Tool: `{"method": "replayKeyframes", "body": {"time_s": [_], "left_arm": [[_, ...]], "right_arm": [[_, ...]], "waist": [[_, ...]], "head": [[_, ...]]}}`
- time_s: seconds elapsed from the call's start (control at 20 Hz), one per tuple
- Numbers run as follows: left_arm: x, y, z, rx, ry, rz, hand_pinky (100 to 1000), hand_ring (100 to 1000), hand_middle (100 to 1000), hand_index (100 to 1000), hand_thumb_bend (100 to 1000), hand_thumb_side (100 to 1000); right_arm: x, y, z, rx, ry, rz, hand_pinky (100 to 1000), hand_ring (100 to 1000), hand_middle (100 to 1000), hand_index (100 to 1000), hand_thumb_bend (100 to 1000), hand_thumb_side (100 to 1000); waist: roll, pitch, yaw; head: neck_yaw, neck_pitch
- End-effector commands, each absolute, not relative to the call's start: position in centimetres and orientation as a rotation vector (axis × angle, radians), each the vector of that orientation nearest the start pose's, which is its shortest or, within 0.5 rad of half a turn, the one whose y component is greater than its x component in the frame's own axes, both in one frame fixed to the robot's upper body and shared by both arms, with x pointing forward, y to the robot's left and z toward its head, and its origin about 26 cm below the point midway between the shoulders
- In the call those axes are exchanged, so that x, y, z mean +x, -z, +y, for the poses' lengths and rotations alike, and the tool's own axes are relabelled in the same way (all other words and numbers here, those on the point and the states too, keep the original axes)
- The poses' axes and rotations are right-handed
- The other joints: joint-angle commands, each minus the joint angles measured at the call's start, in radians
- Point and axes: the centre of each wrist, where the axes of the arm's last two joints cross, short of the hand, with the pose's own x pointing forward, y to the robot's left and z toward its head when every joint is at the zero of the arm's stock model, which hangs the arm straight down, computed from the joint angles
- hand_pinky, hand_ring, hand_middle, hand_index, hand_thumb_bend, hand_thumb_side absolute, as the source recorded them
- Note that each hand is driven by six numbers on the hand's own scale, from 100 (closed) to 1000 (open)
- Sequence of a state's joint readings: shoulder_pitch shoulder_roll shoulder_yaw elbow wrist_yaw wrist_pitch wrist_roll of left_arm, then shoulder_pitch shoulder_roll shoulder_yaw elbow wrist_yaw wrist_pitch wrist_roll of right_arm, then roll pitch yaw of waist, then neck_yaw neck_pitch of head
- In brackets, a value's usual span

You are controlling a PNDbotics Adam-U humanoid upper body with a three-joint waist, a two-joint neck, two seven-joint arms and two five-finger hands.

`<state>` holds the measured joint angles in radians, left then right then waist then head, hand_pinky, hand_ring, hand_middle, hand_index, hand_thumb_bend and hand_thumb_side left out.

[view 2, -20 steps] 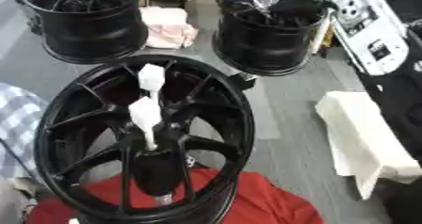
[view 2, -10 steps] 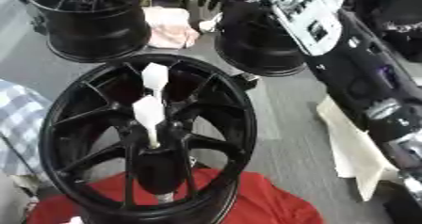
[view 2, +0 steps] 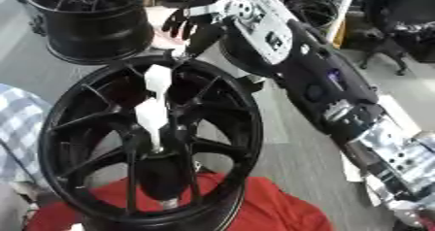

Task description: Pull the pin out of the wheel hub.

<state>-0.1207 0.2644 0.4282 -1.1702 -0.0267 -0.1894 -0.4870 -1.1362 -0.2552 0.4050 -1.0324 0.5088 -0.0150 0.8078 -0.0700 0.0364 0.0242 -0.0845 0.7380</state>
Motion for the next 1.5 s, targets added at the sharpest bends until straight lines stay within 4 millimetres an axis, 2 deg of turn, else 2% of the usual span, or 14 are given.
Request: {"method": "replayKeyframes", "body": {"time_s": [0.05, 0.4, 0.6, 0.65, 0.7, 0.85, 1.25, 1.35, 1.4, 1.45, 1.5], "left_arm": [[27.2, 3.2, 43.0, 0.118, 0.241, -1.494, 717, 703, 628, 751, 413, 714], [27.4, 3.1, 42.8, 0.11, 0.247, -1.496, 717, 704, 629, 751, 413, 715], [27.5, 3.1, 42.7, 0.107, 0.251, -1.497, 717, 704, 629, 751, 412, 715], [27.5, 3.1, 42.7, 0.107, 0.252, -1.497, 717, 704, 629, 751, 412, 715], [27.5, 3.1, 42.7, 0.106, 0.252, -1.498, 717, 704, 629, 751, 411, 715], [27.6, 3.1, 42.6, 0.103, 0.254, -1.499, 717, 705, 629, 751, 412, 716], [27.6, 3.0, 42.5, 0.1, 0.256, -1.502, 716, 706, 629, 751, 411, 716], [27.7, 3.0, 42.5, 0.099, 0.256, -1.503, 716, 706, 629, 751, 410, 717], [27.7, 3.0, 42.5, 0.098, 0.256, -1.503, 716, 706, 630, 751, 411, 717], [27.7, 3.0, 42.5, 0.098, 0.256, -1.504, 716, 706, 630, 751, 411, 717], [27.7, 3.0, 42.5, 0.097, 0.256, -1.504, 716, 706, 630, 751, 411, 717]], "right_arm": [[46.4, -26.0, -9.7, -0.243, -1.887, -1.369, 847, 884, 884, 958, 300, 530], [46.5, -24.4, -7.8, -0.249, -1.94, -1.305, 850, 892, 890, 964, 300, 531], [46.8, -23.6, -7.4, -0.286, -1.955, -1.276, 855, 899, 893, 967, 302, 530], [46.8, -23.5, -7.3, -0.299, -1.959, -1.27, 855, 900, 894, 967, 270, 528], [46.9, -23.3, -7.2, -0.31, -1.96, -1.263, 853, 898, 892, 967, 301, 529], [47.1, -22.7, -7.1, -0.339, -1.964, -1.24, 851, 895, 891, 969, 298, 530], [47.5, -21.5, -7.1, -0.352, -1.956, -1.233, 775, 783, 767, 940, 287, 509], [47.5, -21.5, -7.0, -0.356, -1.952, -1.252, 748, 741, 741, 922, 258, 477], [47.5, -21.5, -7.0, -0.358, -1.949, -1.261, 726, 709, 722, 904, 189, 421], [47.5, -21.4, -6.9, -0.358, -1.948, -1.27, 723, 705, 720, 902, 180, 414], [47.5, -21.5, -6.9, -0.358, -1.948, -1.277, 705, 680, 701, 886, 121, 367]], "waist": [[0.008, -0.012, 0.001], [0.009, -0.012, 0.007], [0.009, -0.011, 0.009], [0.01, -0.011, 0.01], [0.01, -0.011, 0.011], [0.011, -0.01, 0.012], [0.011, -0.008, 0.015], [0.012, -0.008, 0.016], [0.012, -0.008, 0.016], [0.012, -0.007, 0.017], [0.012, -0.007, 0.017]], "head": [[-0.005, 0.007], [-0.013, 0.005], [-0.017, 0.006], [-0.018, 0.006], [-0.019, 0.006], [-0.021, 0.006], [-0.021, 0.006], [-0.022, 0.006], [-0.022, 0.006], [-0.022, 0.006], [-0.022, 0.006]]}}
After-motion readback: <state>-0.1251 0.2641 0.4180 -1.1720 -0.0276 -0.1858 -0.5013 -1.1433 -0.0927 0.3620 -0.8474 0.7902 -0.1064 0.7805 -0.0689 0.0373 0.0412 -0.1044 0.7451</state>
